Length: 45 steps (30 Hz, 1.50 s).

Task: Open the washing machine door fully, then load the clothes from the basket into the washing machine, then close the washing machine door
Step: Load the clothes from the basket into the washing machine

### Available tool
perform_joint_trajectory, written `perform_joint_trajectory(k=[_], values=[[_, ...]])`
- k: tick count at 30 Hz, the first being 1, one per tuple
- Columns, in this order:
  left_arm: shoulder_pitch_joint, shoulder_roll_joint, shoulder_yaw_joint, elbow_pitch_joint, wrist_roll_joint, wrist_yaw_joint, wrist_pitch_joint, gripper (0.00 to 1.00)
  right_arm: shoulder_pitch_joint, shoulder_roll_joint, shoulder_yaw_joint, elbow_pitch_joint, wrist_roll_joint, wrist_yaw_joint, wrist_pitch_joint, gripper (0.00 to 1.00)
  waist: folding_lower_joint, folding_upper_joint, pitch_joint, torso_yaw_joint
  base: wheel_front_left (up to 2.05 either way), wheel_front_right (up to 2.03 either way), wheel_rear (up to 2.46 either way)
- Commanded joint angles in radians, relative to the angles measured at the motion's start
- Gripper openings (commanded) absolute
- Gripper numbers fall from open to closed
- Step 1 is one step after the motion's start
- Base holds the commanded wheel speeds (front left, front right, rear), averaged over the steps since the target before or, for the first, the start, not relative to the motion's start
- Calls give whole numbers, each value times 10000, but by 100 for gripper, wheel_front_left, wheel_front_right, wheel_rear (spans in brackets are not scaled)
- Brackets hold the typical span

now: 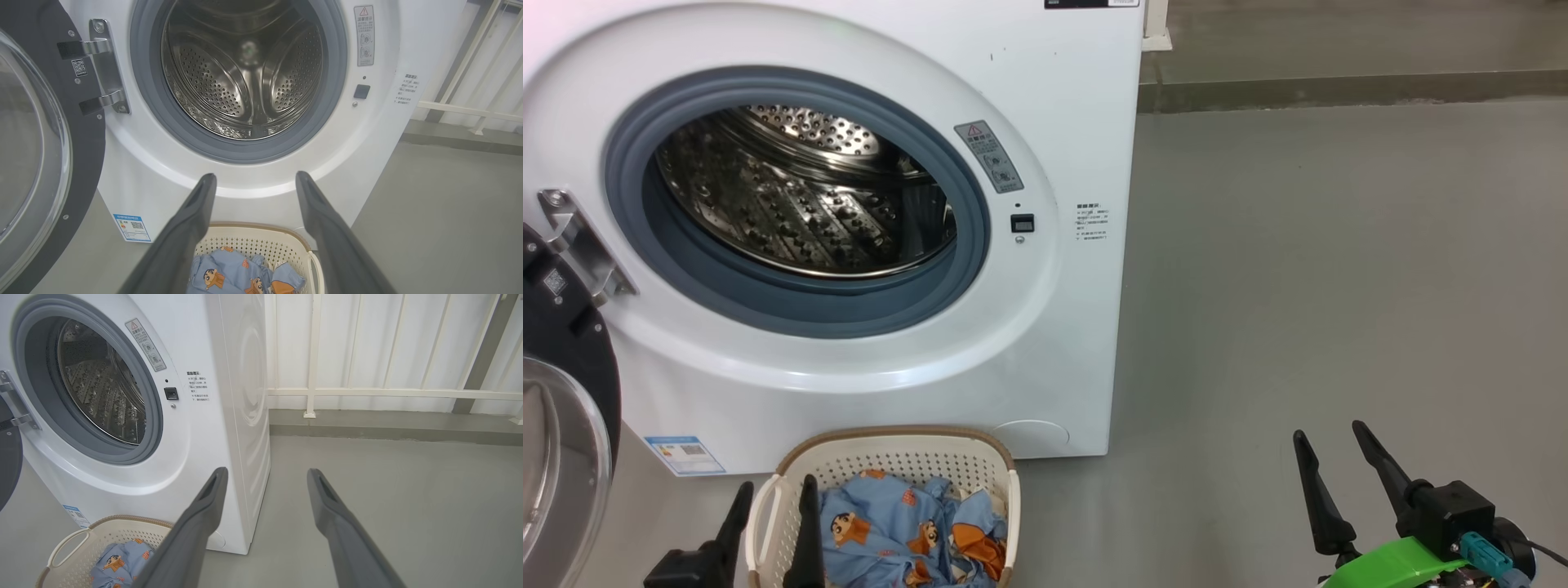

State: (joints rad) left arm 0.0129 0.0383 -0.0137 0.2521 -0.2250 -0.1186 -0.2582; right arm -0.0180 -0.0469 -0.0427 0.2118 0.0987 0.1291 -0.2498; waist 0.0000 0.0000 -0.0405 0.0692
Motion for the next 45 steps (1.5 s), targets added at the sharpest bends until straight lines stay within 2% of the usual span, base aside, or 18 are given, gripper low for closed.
perform_joint_trajectory(k=[1,10,20,29,34,45], values=[[-308,120,297,-182,52,57,-36,100,-133,-33,244,-244,36,16,-120,100,0,0,6,-2,0,0,0],[-377,120,122,176,-89,229,-36,100,-126,-33,168,-233,-249,16,-120,100,0,0,571,-62,0,0,0],[-1222,120,-246,1458,-397,422,-36,100,-509,-33,60,-571,-647,16,-120,100,0,0,2260,-237,0,0,0],[-2950,121,-332,3536,-424,311,-36,100,-970,-66,64,-1080,-963,16,-120,100,0,0,4161,-631,0,0,0],[-3964,358,-249,4605,-338,168,-36,100,-1205,-90,25,-1300,-1053,16,-120,100,0,0,4991,-909,0,0,0],[-6413,1379,-572,8178,-213,-63,65,100,-1694,-73,107,-1766,-1068,16,-120,100,0,0,6765,-1874,0,0,0]])
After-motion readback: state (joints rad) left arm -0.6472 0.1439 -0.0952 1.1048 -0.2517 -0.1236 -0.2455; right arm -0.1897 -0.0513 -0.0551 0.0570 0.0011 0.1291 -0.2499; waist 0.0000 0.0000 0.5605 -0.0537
